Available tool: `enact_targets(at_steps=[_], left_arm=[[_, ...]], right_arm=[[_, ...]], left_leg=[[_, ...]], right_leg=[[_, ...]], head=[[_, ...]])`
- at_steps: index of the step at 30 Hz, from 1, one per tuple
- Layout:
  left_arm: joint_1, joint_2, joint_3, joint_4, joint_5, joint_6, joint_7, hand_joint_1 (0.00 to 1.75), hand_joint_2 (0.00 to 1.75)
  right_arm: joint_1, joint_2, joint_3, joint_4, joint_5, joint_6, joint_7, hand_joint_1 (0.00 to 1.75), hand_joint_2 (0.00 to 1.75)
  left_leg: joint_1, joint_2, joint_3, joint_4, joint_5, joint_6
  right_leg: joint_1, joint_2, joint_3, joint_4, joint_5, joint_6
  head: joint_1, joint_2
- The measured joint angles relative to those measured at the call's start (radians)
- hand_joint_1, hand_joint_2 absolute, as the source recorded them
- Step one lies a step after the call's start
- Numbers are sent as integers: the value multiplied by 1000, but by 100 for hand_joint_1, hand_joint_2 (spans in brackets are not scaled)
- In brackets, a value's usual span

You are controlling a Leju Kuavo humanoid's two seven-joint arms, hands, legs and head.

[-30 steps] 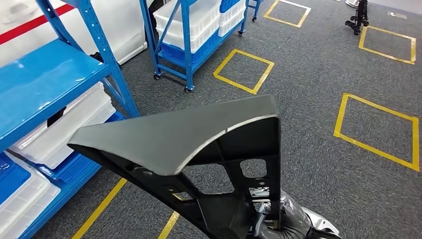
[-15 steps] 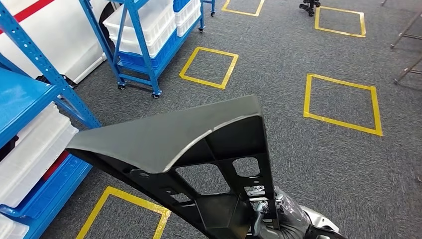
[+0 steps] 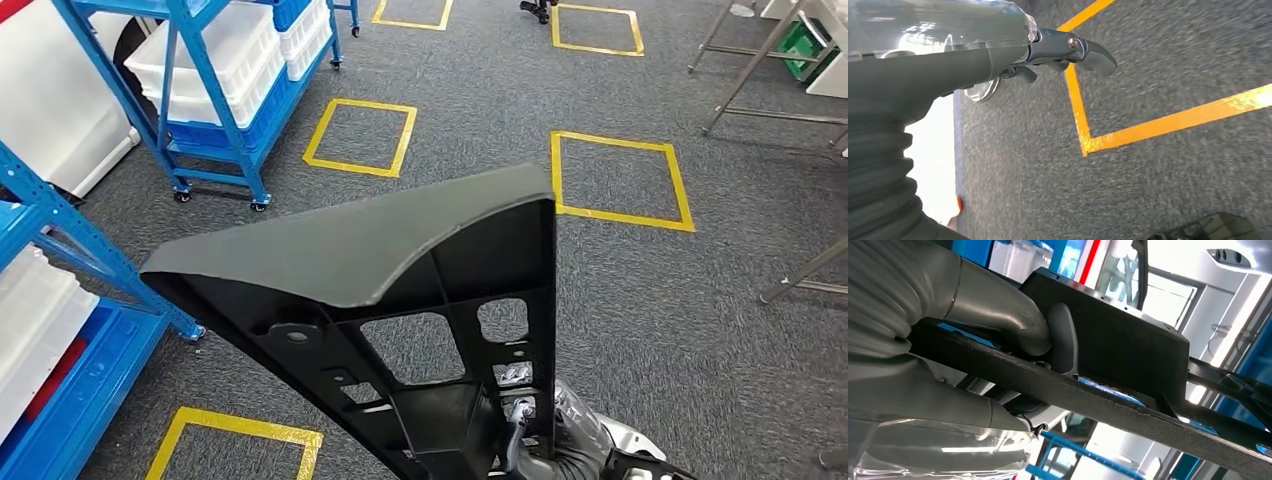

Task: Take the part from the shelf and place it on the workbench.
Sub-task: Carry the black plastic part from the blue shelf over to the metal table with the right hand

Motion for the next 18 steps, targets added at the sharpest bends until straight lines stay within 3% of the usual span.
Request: enact_targets(at_steps=[2,3,4,6,8,10,12,13,14,16,18], left_arm=[[-4,-3,0,0,9,-6,13,0,175],[-5,-3,0,0,14,-8,17,0,175],[-5,-4,1,0,18,-10,21,0,175],[-5,-6,1,0,22,-11,25,0,175],[-5,-7,2,0,24,-11,25,0,175],[-2,-9,3,0,28,-11,24,0,175],[5,-10,8,0,36,-10,23,0,175],[9,-11,11,0,40,-10,22,0,175],[11,-12,15,0,44,-10,22,0,175],[14,-14,22,0,47,-9,24,0,175],[16,-15,26,0,47,-10,29,0,175]], right_arm=[[-12,0,3,3,-3,1,4,175,175],[-18,0,4,3,-4,2,5,175,175],[-22,0,4,4,-4,3,7,175,175],[-25,0,5,4,-5,5,8,175,175],[-29,0,6,4,-6,7,9,175,175],[-36,-2,7,4,-7,11,10,175,175],[-38,-3,9,6,-7,17,13,175,175],[-40,-3,10,7,-7,19,16,175,175],[-42,-3,11,9,-7,20,19,175,175],[-50,-3,12,11,-6,19,25,175,175],[-59,-3,13,12,-3,16,35,175,175]], left_leg=[[-4,19,6,2,-8,-11],[-6,28,8,2,-11,-17],[-8,37,11,2,-15,-22],[-6,48,18,2,-21,-35],[0,9,7,40,-51,-45],[2,-42,-49,161,-115,-48],[1,-55,-115,287,-157,-48],[1,-57,-130,305,-148,-47],[1,-59,-128,284,-121,-44],[2,-90,-86,159,-40,-36],[3,-131,-49,54,3,-28]], right_leg=[[5,-44,69,-126,38,-6],[9,-57,84,-156,41,-13],[15,-60,87,-165,36,-19],[17,-36,86,-169,38,-33],[15,-14,88,-175,41,-46],[15,6,88,-177,42,-56],[20,31,89,-176,41,-60],[22,45,89,-175,41,-61],[23,60,90,-173,40,-61],[22,86,91,-169,39,-58],[22,110,85,-163,38,-50]], head=[[0,0],[0,0],[0,0],[0,0],[0,0],[0,0],[0,0],[0,0],[0,0],[0,0],[0,0]])
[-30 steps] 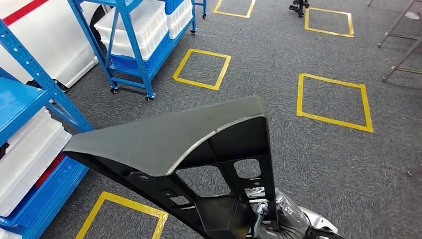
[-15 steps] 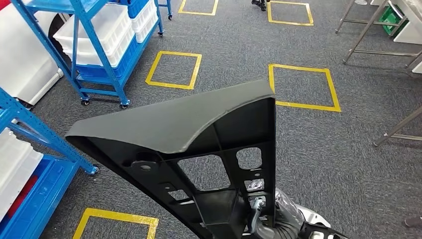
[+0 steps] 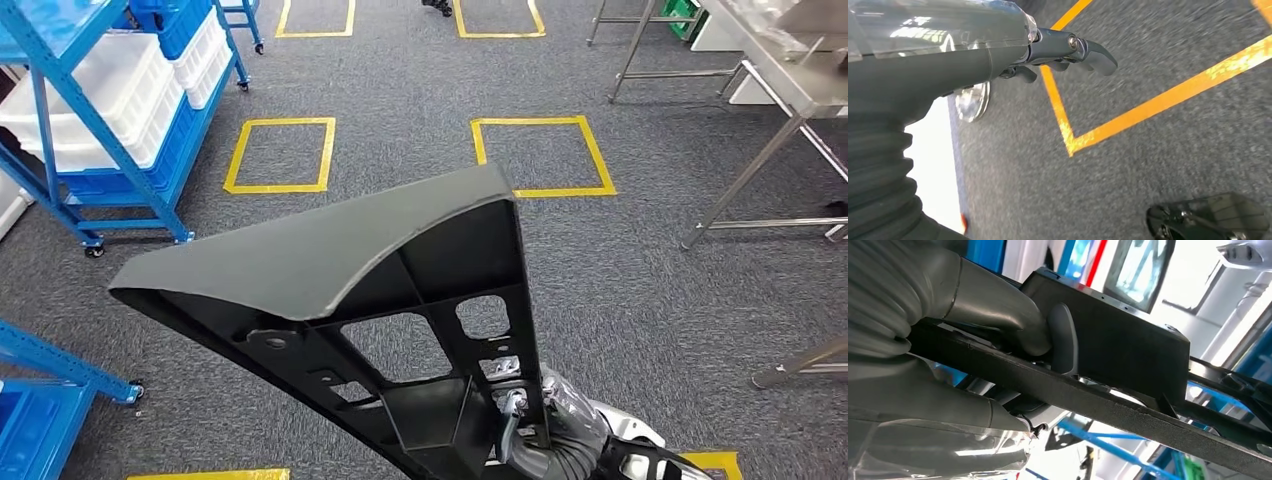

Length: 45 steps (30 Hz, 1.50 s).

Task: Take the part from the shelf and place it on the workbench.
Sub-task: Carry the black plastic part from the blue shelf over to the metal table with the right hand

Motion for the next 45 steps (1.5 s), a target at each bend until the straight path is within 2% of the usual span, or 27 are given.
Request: enact_targets(at_steps=[1,3,5,7,9,10,11,12,14,16,18,20,22,24,25,26,28,30,32,34,36,38,40,41,42,43,45], left_arm=[[1,-1,1,0,-1,-1,3,0,175],[0,-3,1,0,-3,-3,8,0,175],[-1,-5,1,0,-6,-4,11,0,175],[1,-7,1,0,-8,-5,11,0,175],[3,-8,1,0,-8,-6,12,0,175],[3,-8,1,0,-8,-7,12,0,175],[3,-8,1,0,-8,-7,13,0,175],[3,-9,1,0,-8,-7,13,0,175],[2,-11,1,0,-8,-8,13,0,175],[2,-13,1,0,-6,-8,15,0,175],[0,-15,2,0,-3,-11,22,0,175],[-2,-17,2,0,0,-13,31,0,175],[-1,-18,2,0,0,-15,39,0,175],[1,-18,3,0,-1,-16,47,0,175],[3,-18,3,0,-2,-16,49,0,175],[4,-18,3,0,-4,-17,51,0,175],[6,-18,3,0,-10,-18,51,0,175],[6,-19,3,0,-16,-18,50,0,175],[4,-19,3,0,-20,-18,46,0,175],[1,-19,2,0,-24,-17,39,0,175],[1,-19,2,0,-27,-17,33,0,175],[2,-20,2,0,-30,-17,28,0,175],[4,-20,2,0,-33,-16,23,0,175],[4,-19,1,0,-36,-15,21,0,175],[3,-19,0,0,-38,-15,19,0,175],[2,-19,-1,0,-39,-14,18,0,175],[1,-20,-2,0,-40,-14,17,0,175]], right_arm=[[-2,0,0,0,1,-2,6,175,175],[-2,0,1,1,2,-5,15,175,175],[-4,1,1,1,3,-6,19,175,175],[-9,2,0,1,3,-8,23,175,175],[-11,2,1,2,4,-8,28,175,175],[-10,2,1,2,4,-9,29,175,175],[-10,2,1,3,4,-9,30,175,175],[-11,2,1,4,4,-9,30,175,175],[-12,2,1,4,4,-9,30,175,175],[-14,2,1,4,4,-9,32,175,175],[-15,2,2,5,2,-8,37,175,175],[-18,2,3,7,-1,-5,43,175,175],[-28,0,5,11,-4,-3,48,175,175],[-36,-2,8,17,-7,-3,51,175,175],[-37,-2,10,21,-9,-3,52,175,175],[-37,-2,11,24,-10,-4,52,175,175],[-37,-2,13,27,-13,-5,52,175,175],[-37,-2,14,28,-14,-5,51,175,175],[-38,-2,15,30,-14,-7,49,175,175],[-37,-2,15,30,-14,-8,47,175,175],[-37,1,15,30,-14,-10,45,175,175],[-39,3,15,32,-14,-13,43,175,175],[-38,3,15,36,-14,-15,40,175,175],[-38,3,15,39,-14,-15,39,175,175],[-38,3,15,41,-14,-16,39,175,175],[-38,3,15,42,-14,-16,38,175,175],[-41,3,15,44,-14,-16,37,175,175]], left_leg=[[0,-11,6,-19,2,3],[-2,5,12,-29,6,13],[-2,27,19,-41,14,28],[-3,52,22,-49,19,37],[-6,77,21,-49,17,39],[-7,91,22,-48,15,38],[-7,103,23,-48,13,37],[-7,114,25,-48,11,35],[-10,134,32,-47,4,27],[-14,151,38,-46,-3,16],[-15,170,43,-47,-8,5],[-11,154,40,-24,-29,-5],[-7,104,-2,75,-86,-12],[-8,78,-72,213,-143,-13],[-8,75,-95,251,-148,-13],[-8,73,-101,253,-132,-11],[-8,55,-62,141,-52,-5],[-6,12,-14,15,4,1],[-7,-8,1,-25,9,7],[-8,13,7,-34,15,20],[-6,36,12,-47,23,33],[-8,60,14,-52,24,40],[-11,85,15,-52,21,42],[-12,97,16,-52,19,41],[-12,108,18,-51,17,40],[-12,119,21,-51,15,39],[-15,137,28,-50,8,31]], right_leg=[[-1,10,-4,1,1,6],[-5,25,-8,-2,5,20],[-4,-6,-21,21,-11,27],[-5,-62,-69,122,-67,32],[-9,-85,-130,247,-119,39],[-12,-89,-142,271,-119,41],[-14,-93,-133,257,-102,43],[-15,-102,-104,204,-71,43],[-10,-144,-27,64,-18,37],[-1,-168,8,-5,-7,27],[3,-149,7,-9,-9,17],[0,-127,10,-15,-6,7],[-3,-107,13,-19,-4,-3],[-1,-85,14,-19,-4,-8],[1,-72,15,-18,-5,-8],[2,-59,16,-17,-5,-8],[2,-32,21,-15,-8,-6],[3,-9,19,-8,-12,1],[0,11,13,-6,-11,13],[-4,21,8,-8,-9,25],[-2,-18,-11,29,-33,32],[-3,-70,-66,142,-93,36],[-8,-86,-121,253,-130,41],[-10,-90,-127,263,-123,43],[-11,-95,-111,232,-98,43],[-11,-104,-78,169,-63,42],[-4,-148,-7,35,-15,35]], head=[[0,0],[0,0],[0,0],[0,0],[0,0],[0,0],[0,0],[0,0],[0,0],[0,0],[0,0],[0,0],[0,0],[0,0],[0,0],[0,0],[0,0],[0,0],[0,0],[0,0],[0,0],[0,0],[0,0],[0,0],[0,0],[0,0],[0,0]])
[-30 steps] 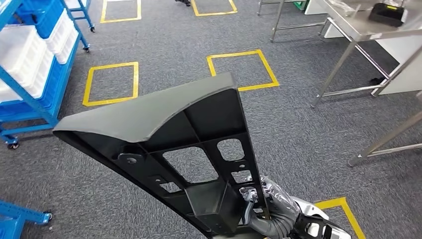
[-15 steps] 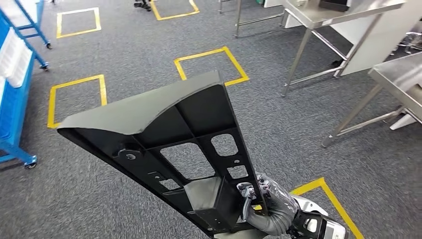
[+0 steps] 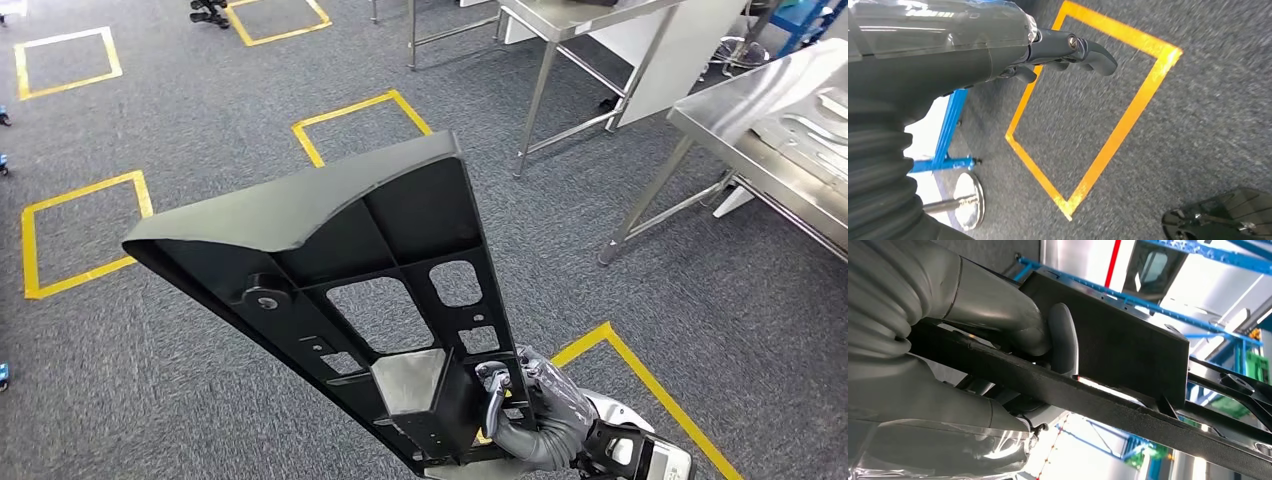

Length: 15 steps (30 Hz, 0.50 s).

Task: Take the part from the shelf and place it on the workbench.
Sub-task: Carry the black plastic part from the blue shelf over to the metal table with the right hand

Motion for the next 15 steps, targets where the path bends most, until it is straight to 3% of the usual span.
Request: enact_targets(at_steps=[2,4,5,7,8,10,11,12,13,15], left_arm=[[0,0,0,0,1,0,2,0,175],[-2,0,0,0,5,2,8,0,175],[-3,1,0,0,8,2,12,0,175],[-3,1,1,0,15,3,20,0,175],[-2,2,2,0,19,3,23,0,175],[1,2,2,0,23,3,33,0,175],[3,2,3,0,25,3,37,0,175],[5,2,3,0,27,3,41,0,175],[5,2,4,0,29,4,43,0,175],[6,2,6,0,35,6,44,0,175]], right_arm=[[-4,0,0,3,-2,1,-1,175,175],[-6,0,0,7,-6,5,-2,175,175],[-9,0,0,9,-10,9,-1,175,175],[-20,-1,1,18,-19,15,-1,175,175],[-27,-2,1,24,-23,17,0,175,175],[-33,-2,2,39,-30,21,0,175,175],[-34,-2,2,47,-34,23,0,175,175],[-35,-2,3,53,-38,26,1,175,175],[-36,-2,3,59,-41,28,1,175,175],[-42,-2,4,69,-48,32,1,175,175]], left_leg=[[-4,17,5,1,-6,-10],[-4,31,10,1,-12,-21],[-2,22,10,9,-20,-28],[2,-22,-17,77,-63,-40],[3,-45,-47,142,-95,-43],[4,-60,-114,271,-143,-46],[4,-62,-132,298,-142,-46],[4,-64,-131,284,-119,-45],[5,-70,-113,234,-81,-43],[9,-115,-57,94,-12,-37]], right_leg=[[10,-22,25,-52,5,-9],[11,1,24,-55,7,-18],[9,12,26,-58,9,-23],[3,32,30,-64,13,-32],[4,42,29,-64,13,-36],[6,65,29,-63,13,-40],[6,78,29,-62,13,-40],[6,91,30,-61,12,-40],[6,105,31,-59,12,-39],[6,128,29,-53,9,-33]], head=[[0,0],[0,0],[0,0],[0,0],[0,0],[0,0],[0,0],[0,0],[0,0],[0,0]])
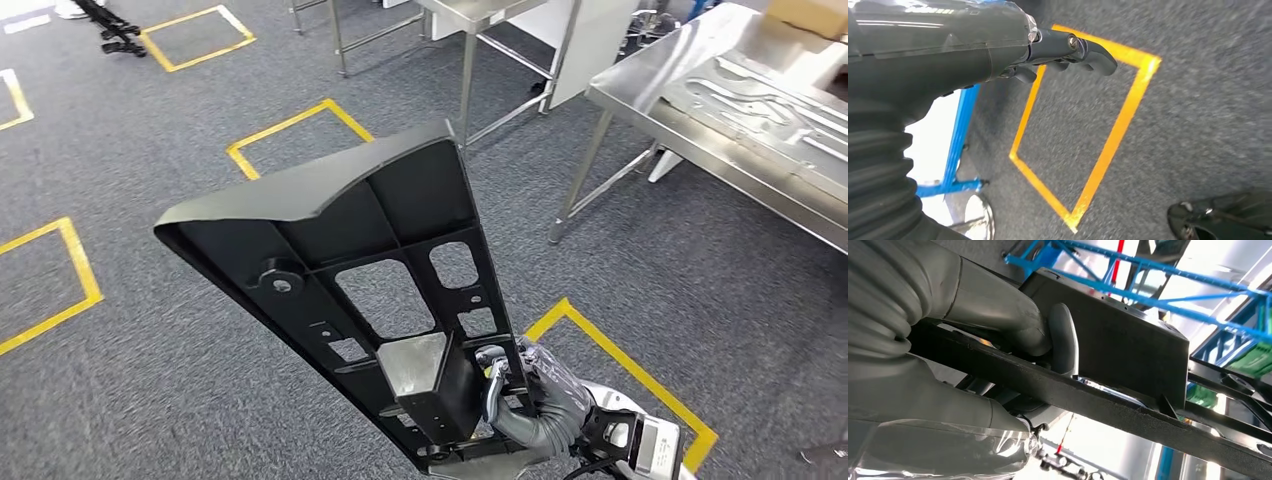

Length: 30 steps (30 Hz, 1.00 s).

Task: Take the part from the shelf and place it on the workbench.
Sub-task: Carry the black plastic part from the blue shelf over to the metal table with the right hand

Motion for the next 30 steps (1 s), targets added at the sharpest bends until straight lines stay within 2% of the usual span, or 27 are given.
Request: enact_targets(at_steps=[1,2,3,4,5,7,9,10,11,12,13,14,15,16,17,18,20,21,22,24,25,26,27,28,29,30], left_arm=[[0,0,2,0,3,1,2,0,175],[0,0,4,0,4,2,5,0,175],[0,0,6,0,5,2,9,0,175],[-1,1,7,0,4,2,14,0,175],[-1,1,8,0,2,1,19,0,175],[-1,3,9,0,-2,-2,25,0,175],[1,4,10,0,-5,-6,27,0,175],[3,6,11,0,-7,-7,27,0,175],[4,7,11,0,-8,-9,27,0,175],[5,9,11,0,-10,-9,24,0,175],[5,10,11,0,-11,-8,18,0,175],[4,10,11,0,-13,-7,9,0,175],[4,10,11,0,-13,-5,-1,0,175],[3,10,11,0,-14,-2,-11,0,175],[3,9,11,0,-14,0,-19,0,175],[3,9,11,0,-14,2,-25,0,175],[0,9,11,0,-14,4,-30,0,175],[0,9,11,0,-14,4,-31,0,175],[-1,9,11,0,-14,4,-32,0,175],[-1,9,11,0,-15,4,-32,0,175],[0,9,11,0,-16,3,-31,0,175],[2,9,11,0,-16,1,-29,0,175],[3,9,11,0,-16,-2,-26,0,175],[4,9,11,0,-15,-4,-21,0,175],[4,9,11,0,-11,-6,-16,0,175],[3,9,12,0,-8,-6,-12,0,175]], right_arm=[[-3,0,0,5,-3,0,1,175,175],[-5,0,0,10,-7,1,1,175,175],[-7,0,0,15,-11,0,2,175,175],[-7,1,0,20,-13,0,2,175,175],[-6,1,0,24,-16,0,2,175,175],[-6,2,-1,33,-22,-1,0,175,175],[-4,4,-4,42,-27,-1,-3,175,175],[-2,5,-6,47,-28,-1,-4,175,175],[2,6,-8,51,-28,-1,-4,175,175],[6,6,-10,54,-27,0,-4,175,175],[9,6,-12,57,-25,2,-4,175,175],[11,6,-15,58,-22,5,-3,175,175],[12,6,-18,59,-18,7,-3,175,175],[12,6,-21,59,-13,9,-3,175,175],[12,6,-24,60,-9,10,-2,175,175],[12,6,-26,60,-5,10,-2,175,175],[15,6,-30,61,-1,10,-2,175,175],[15,6,-31,61,0,10,-2,175,175],[15,6,-32,61,0,10,-2,175,175],[14,5,-32,62,5,10,-1,175,175],[14,4,-32,63,9,9,0,175,175],[15,4,-31,63,13,8,2,175,175],[15,4,-31,63,17,8,4,175,175],[15,4,-31,63,19,8,7,175,175],[15,4,-31,63,20,11,10,175,175],[14,4,-31,63,21,14,14,175,175]], left_leg=[[2,-22,19,-46,16,4],[2,-36,29,-69,19,9],[1,-35,32,-74,17,15],[0,-24,33,-76,19,22],[0,-12,36,-81,22,30],[2,11,40,-93,29,43],[-1,35,41,-96,29,49],[-3,48,40,-96,28,50],[-4,61,41,-96,27,50],[-5,73,42,-96,25,50],[-6,85,44,-96,24,49],[-6,95,47,-96,21,47],[-8,105,50,-96,19,44],[-10,114,53,-96,16,39],[-12,123,56,-95,13,35],[-14,133,58,-95,10,29],[-13,150,64,-93,2,18],[-11,141,63,-82,-8,12],[-10,122,52,-50,-30,6],[-7,72,-4,74,-94,-2],[-7,59,-40,146,-123,-4],[-7,54,-67,194,-133,-5],[-6,52,-79,208,-124,-5],[-6,49,-71,177,-93,-3],[-5,41,-47,113,-50,-1],[-3,17,-17,39,-13,3]], right_leg=[[-1,12,-3,3,0,5],[-2,22,-7,4,0,12],[-3,33,-10,4,2,19],[-5,43,-12,1,5,26],[-6,40,-14,3,4,30],[-3,-3,-37,50,-27,36],[-6,-56,-96,174,-91,41],[-9,-65,-127,236,-115,43],[-11,-69,-145,276,-123,46],[-13,-72,-145,275,-111,47],[-14,-77,-122,234,-84,47],[-13,-93,-84,163,-48,45],[-8,-123,-44,90,-23,40],[-3,-146,-15,33,-6,34],[2,-163,1,1,-1,29],[7,-167,3,-8,-5,25],[6,-138,3,-12,-1,17],[2,-126,5,-16,1,12],[-1,-113,8,-20,4,7],[-4,-91,11,-22,6,0],[-4,-78,10,-21,6,-2],[-4,-65,11,-20,5,-3],[-3,-50,11,-18,4,-3],[-3,-35,12,-16,3,-2],[-4,-21,14,-14,2,0],[-4,-9,14,-12,0,3]], head=[[0,0],[0,0],[0,0],[0,0],[0,0],[0,0],[0,0],[0,0],[0,0],[0,0],[0,0],[0,0],[0,0],[0,0],[0,0],[0,0],[0,0],[0,0],[0,0],[0,0],[0,0],[0,0],[0,0],[0,0],[0,0],[0,0]])
